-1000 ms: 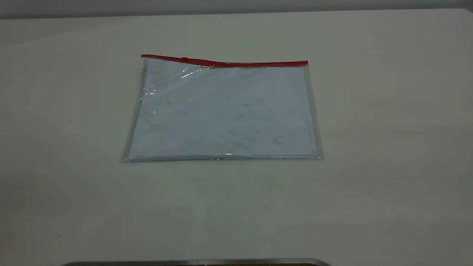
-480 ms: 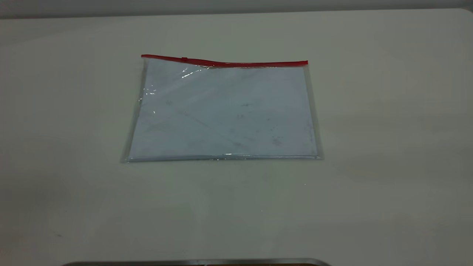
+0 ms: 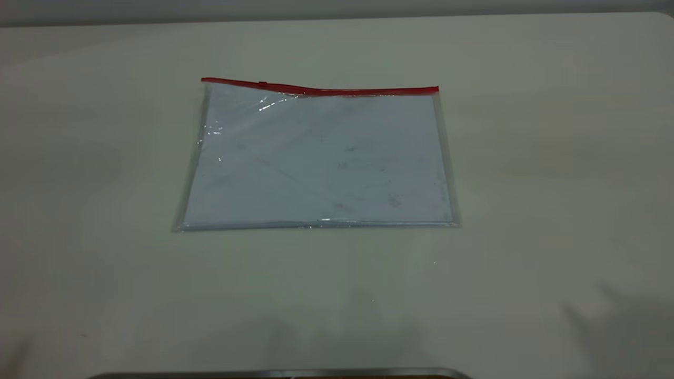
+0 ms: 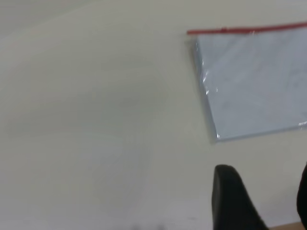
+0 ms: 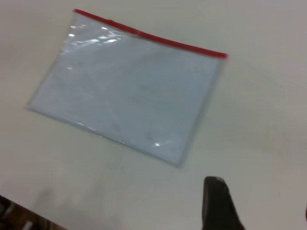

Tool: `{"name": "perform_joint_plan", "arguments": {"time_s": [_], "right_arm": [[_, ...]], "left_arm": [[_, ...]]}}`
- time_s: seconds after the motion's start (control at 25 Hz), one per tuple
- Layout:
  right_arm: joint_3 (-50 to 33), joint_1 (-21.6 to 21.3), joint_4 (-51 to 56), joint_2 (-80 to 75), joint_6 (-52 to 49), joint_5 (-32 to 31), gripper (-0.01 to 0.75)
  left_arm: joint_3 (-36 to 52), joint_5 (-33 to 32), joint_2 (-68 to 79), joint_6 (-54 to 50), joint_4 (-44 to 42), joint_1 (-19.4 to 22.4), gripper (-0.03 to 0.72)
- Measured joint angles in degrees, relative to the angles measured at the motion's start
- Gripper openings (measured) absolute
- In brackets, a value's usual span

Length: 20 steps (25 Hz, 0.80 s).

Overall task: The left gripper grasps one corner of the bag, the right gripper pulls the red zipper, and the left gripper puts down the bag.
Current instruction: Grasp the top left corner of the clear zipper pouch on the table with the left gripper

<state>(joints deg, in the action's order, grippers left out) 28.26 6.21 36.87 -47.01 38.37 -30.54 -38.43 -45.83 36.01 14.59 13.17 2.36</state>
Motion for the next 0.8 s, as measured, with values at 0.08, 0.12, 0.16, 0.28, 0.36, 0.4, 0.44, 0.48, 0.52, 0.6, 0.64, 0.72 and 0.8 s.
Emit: {"name": "perform_joint_plan", "arguments": {"time_s": [0.08, 0.12, 0.16, 0.28, 0.36, 0.4, 0.44, 0.48, 0.52, 0.6, 0.64, 0.72, 0.8], "right_arm": [[1.37, 0.0, 7.85, -6.52, 9.08, 1.61, 0.472], [2.28, 0.0, 11.98, -9.1, 13.86, 1.62, 0.472], [3.5, 0.0, 16.01, -12.1, 18.26, 1.57, 0.472], [7.31, 0.0, 26.37, -19.82, 28.05, 0.43, 0.472], [9.75, 0.0, 31.61, -24.49, 33.1, -0.96, 0.472], [10.65, 0.0, 34.07, -26.26, 35.41, -1.46, 0.472], [11.66, 0.0, 36.28, -28.25, 37.21, -1.7, 0.472], [12.6, 0.0, 38.22, -30.11, 38.51, -1.69, 0.472], [13.32, 0.0, 39.51, -31.91, 39.62, -1.76, 0.472], [14.96, 0.0, 41.56, -35.1, 41.61, -1.89, 0.472], [15.72, 0.2, 41.94, -36.81, 42.3, -1.89, 0.472], [17.19, 1.43, 42.27, -39.89, 43.05, -1.75, 0.472], [18.9, 3.46, 42.66, -43.47, 43.81, -1.32, 0.472]], "left_arm": [[-1.96, 1.47, 6.65, 0.31, 0.6, 0.0, 0.415], [-2.67, 2.15, 10.01, 0.38, 0.93, 0.0, 0.419], [-3.57, 3.04, 12.7, 0.44, 1.22, 0.0, 0.425], [-7.05, 3.68, 20.9, 0.5, 1.46, 0.0, 0.428], [-9.04, 4.7, 24.63, 0.5, 1.53, 0.0, 0.428], [-9.62, 5.46, 26.51, 0.5, 1.57, 0.0, 0.428], [-9.92, 6.39, 28.38, 0.5, 1.82, 0.0, 0.428], [-10.15, 7.42, 29.97, 0.5, 2.53, 0.0, 0.428], [-10.2, 8.33, 31.9, 0.54, 3.27, 0.0, 0.428], [-10.2, 10.03, 35.62, 0.94, 4.97, 0.0, 0.428], [-10.2, 11.02, 37.74, 1.23, 5.9, 0.0, 0.428], [-10.37, 12.82, 42.24, 2.88, 8.35, 0.0, 0.428], [-10.48, 14.68, 46.5, 6.3, 12.26, 0.0, 0.429]]}}
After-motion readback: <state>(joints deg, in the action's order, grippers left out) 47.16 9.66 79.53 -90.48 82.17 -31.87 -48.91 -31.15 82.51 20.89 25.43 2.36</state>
